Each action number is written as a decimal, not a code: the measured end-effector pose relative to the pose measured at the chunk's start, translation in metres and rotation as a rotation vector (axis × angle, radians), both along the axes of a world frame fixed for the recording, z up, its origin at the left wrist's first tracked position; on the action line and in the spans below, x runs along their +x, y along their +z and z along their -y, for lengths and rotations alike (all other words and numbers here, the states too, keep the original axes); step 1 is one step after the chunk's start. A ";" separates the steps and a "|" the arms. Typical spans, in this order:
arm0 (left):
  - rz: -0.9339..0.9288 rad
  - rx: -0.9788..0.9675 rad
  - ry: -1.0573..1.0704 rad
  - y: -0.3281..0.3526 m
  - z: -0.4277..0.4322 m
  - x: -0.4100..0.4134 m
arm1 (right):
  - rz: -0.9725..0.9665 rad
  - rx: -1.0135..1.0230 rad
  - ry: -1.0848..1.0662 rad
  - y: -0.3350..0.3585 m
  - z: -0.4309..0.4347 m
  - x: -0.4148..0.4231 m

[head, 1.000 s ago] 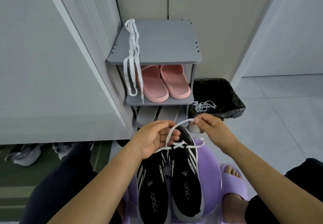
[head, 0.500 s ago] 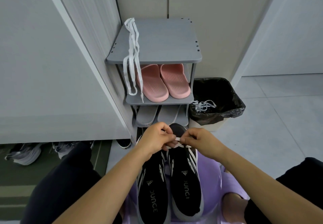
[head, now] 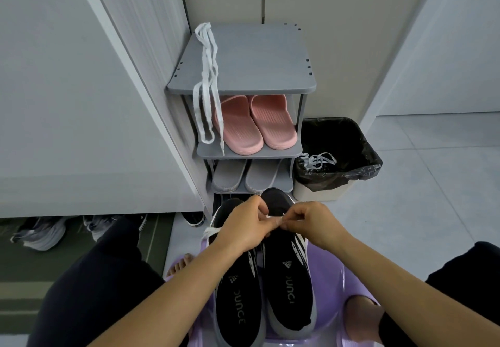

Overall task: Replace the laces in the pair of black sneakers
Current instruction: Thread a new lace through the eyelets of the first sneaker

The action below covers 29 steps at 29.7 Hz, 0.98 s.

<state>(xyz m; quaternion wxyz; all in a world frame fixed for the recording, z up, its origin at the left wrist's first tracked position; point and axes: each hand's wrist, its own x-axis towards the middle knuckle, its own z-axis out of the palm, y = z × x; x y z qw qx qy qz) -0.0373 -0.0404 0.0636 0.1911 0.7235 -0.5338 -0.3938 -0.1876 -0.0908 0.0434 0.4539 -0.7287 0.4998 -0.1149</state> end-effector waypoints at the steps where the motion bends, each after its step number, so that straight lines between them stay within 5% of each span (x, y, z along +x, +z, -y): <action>1: 0.089 -0.041 -0.016 -0.001 -0.003 0.000 | -0.031 -0.007 0.004 -0.001 0.000 -0.001; 6: 0.206 0.085 -0.059 -0.006 -0.010 0.001 | -0.190 -0.062 0.045 -0.005 -0.004 0.009; 18: -0.256 0.150 0.213 -0.016 -0.012 0.014 | -0.086 -0.112 0.055 -0.005 -0.012 0.022; 29: -0.362 0.179 0.294 -0.016 -0.012 0.014 | -0.107 -0.086 0.033 -0.004 -0.006 0.024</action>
